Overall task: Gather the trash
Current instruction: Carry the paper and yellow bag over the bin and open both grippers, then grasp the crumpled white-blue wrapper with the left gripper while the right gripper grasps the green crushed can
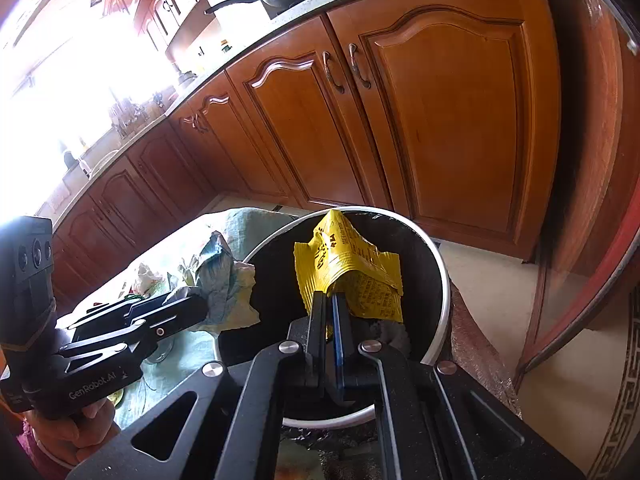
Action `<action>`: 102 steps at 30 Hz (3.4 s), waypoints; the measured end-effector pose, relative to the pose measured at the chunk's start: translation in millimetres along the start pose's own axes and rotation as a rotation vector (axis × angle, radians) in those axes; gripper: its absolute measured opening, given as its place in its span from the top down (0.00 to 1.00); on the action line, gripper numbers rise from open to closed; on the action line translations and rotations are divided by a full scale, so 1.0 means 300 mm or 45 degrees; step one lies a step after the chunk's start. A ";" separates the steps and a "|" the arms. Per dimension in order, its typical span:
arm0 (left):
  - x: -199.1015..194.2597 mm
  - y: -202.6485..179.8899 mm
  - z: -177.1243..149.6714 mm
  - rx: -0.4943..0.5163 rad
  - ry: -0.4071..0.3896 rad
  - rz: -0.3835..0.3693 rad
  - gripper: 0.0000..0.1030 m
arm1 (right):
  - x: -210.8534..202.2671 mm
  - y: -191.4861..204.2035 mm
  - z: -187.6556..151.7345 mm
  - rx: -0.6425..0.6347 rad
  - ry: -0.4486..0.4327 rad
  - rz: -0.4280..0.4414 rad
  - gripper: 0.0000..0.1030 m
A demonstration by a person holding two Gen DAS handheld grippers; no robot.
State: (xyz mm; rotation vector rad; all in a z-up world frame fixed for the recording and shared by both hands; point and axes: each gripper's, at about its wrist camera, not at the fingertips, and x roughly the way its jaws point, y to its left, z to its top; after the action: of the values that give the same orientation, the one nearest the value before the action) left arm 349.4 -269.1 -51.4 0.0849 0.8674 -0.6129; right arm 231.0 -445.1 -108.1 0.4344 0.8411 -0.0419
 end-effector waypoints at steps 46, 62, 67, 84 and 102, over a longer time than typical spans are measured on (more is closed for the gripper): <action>-0.570 0.337 -0.574 -0.431 -0.148 0.212 0.40 | -0.041 0.396 -0.324 -0.038 0.080 0.252 0.16; -0.733 0.483 -0.665 -0.565 -0.188 0.327 0.40 | 0.012 0.661 -0.357 -0.340 0.070 0.240 0.16; -0.770 0.546 -0.670 -0.614 -0.189 0.388 0.40 | 0.029 0.712 -0.342 -0.415 0.030 0.211 0.16; -0.646 0.804 -0.580 -0.733 -0.051 0.462 0.41 | 0.210 0.876 -0.292 -0.750 -0.040 0.058 0.20; -0.650 0.724 -0.520 -0.584 -0.176 0.446 0.77 | 0.190 0.760 -0.237 -0.575 -0.065 0.035 0.71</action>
State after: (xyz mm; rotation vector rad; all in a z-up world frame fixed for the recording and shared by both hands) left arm 263.6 50.5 -47.3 -0.2153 0.8157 -0.0823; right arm 265.6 -201.9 -110.0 0.0197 0.7671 0.1598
